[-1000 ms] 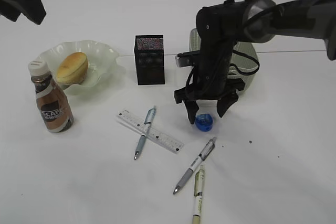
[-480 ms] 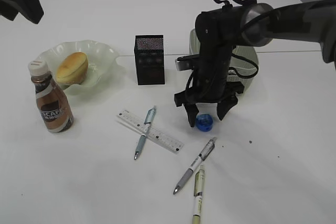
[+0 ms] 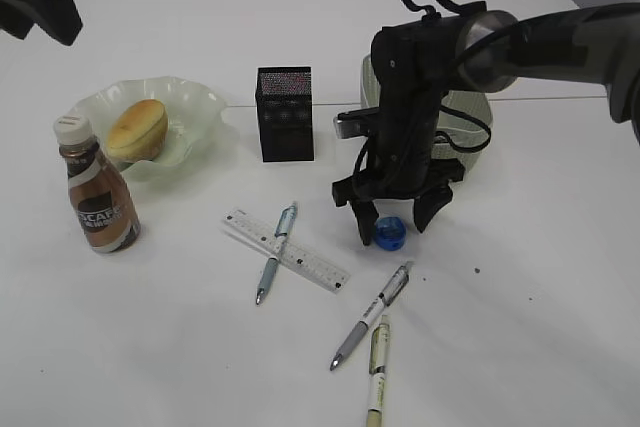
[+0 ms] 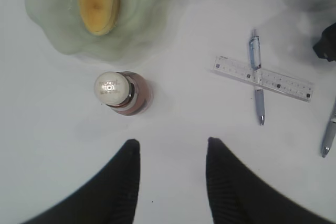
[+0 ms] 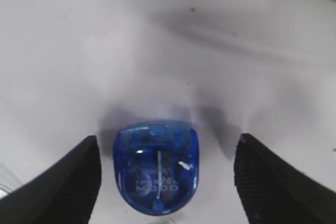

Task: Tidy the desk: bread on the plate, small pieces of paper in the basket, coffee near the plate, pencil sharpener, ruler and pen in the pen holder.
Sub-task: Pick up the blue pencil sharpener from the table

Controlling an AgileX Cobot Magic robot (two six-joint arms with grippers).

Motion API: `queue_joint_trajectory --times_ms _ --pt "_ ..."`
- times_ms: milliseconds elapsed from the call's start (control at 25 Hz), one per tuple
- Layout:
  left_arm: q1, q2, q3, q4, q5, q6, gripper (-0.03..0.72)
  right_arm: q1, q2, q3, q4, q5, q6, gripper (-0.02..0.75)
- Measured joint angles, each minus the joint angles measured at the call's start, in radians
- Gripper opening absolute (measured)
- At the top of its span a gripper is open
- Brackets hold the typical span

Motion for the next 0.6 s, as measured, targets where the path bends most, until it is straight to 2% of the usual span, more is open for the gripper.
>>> queue_joint_trajectory --times_ms 120,320,600 --pt "0.000 0.000 0.000 0.002 0.000 0.000 0.307 0.000 0.000 0.000 0.000 0.000 0.000 0.540" --pt "0.000 0.000 0.000 0.002 0.000 0.000 0.307 0.000 0.000 0.000 0.000 0.000 0.000 0.403" --pt "0.000 0.000 0.000 0.002 0.000 0.000 0.307 0.000 0.000 0.000 0.000 0.015 0.000 0.318"
